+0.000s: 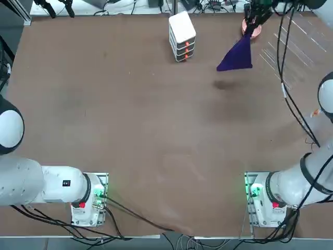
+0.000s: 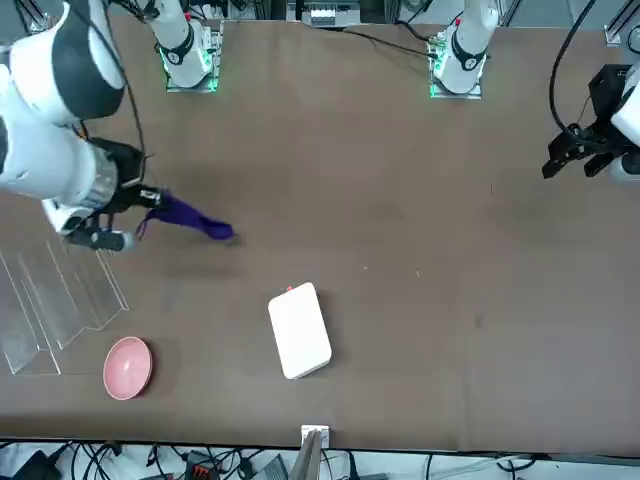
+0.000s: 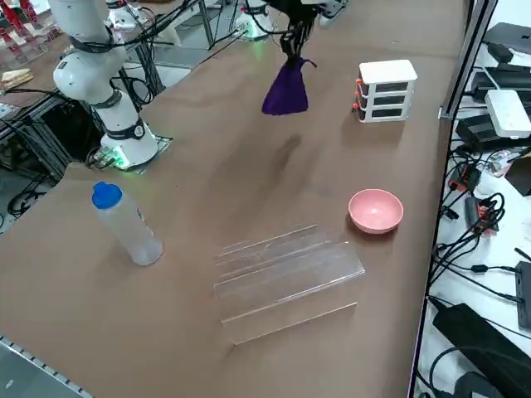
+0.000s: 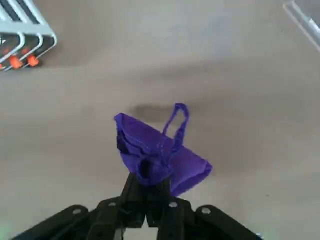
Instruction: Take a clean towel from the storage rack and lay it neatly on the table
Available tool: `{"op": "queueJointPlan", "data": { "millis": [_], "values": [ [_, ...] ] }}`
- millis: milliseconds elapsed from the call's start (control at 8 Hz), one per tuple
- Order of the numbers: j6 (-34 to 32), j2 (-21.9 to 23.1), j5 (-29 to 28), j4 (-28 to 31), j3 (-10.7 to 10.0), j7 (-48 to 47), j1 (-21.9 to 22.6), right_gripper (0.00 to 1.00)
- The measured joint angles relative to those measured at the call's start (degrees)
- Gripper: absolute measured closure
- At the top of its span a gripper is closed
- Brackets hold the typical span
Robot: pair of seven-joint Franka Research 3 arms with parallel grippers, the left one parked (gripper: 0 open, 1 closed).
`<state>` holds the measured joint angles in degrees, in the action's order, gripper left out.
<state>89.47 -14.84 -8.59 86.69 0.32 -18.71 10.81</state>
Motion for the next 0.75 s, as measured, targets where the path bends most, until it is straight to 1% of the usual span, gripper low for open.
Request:
{"op": "queueJointPlan", "data": {
  "millis": [250, 500, 750],
  "values": [
    [1.27, 0.59, -1.51, 2.91, -0.52, -0.63, -0.1, 0.96],
    [4.36, 0.57, -2.08, 5.66, -0.33, -3.81, 0.54, 0.96],
    [7.95, 0.59, -2.81, 7.85, -0.19, -9.57, 3.29, 0.96]
  ]
}}
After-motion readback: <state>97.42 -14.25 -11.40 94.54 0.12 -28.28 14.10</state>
